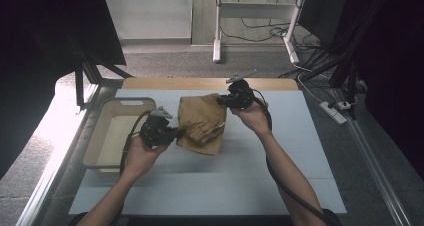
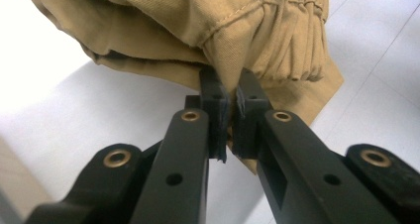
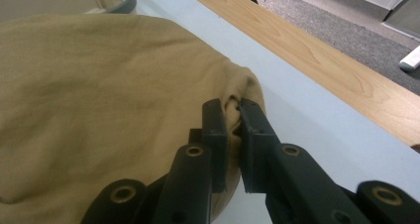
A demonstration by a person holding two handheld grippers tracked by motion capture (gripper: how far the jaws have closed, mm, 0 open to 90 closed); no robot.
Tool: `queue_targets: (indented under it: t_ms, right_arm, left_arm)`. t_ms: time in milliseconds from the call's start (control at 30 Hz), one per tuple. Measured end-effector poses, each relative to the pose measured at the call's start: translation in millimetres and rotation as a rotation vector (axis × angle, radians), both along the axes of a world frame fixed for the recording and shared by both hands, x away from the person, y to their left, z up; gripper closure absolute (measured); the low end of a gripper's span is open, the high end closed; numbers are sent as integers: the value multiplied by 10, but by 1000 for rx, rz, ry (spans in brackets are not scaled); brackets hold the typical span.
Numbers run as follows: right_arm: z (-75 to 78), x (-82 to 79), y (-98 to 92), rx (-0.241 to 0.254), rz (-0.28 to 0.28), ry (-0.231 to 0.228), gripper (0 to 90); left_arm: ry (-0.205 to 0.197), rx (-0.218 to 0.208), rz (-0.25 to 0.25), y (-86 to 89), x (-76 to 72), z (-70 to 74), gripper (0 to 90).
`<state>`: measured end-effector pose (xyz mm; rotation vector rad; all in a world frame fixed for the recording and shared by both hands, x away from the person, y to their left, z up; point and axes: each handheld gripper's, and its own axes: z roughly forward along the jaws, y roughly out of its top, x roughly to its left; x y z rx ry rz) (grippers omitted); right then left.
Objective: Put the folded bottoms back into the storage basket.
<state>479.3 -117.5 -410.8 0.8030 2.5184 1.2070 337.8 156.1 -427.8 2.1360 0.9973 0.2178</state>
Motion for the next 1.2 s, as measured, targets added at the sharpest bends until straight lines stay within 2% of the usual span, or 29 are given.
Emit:
queue_targets:
  t_ms: [267,900,1200]
  right_arm:
    - [61,-26,135,20,22,-10,833]
    - [189,-46,712,46,91,-25,833]
    - [171,-56,948,66,119,-18,832]
  left_arm:
    - [-5,-12,21,195,-50,43,847]
    - [-20,-21,90,733,-252,117,849]
    - [-24,-30,133,984,-347,96,848]
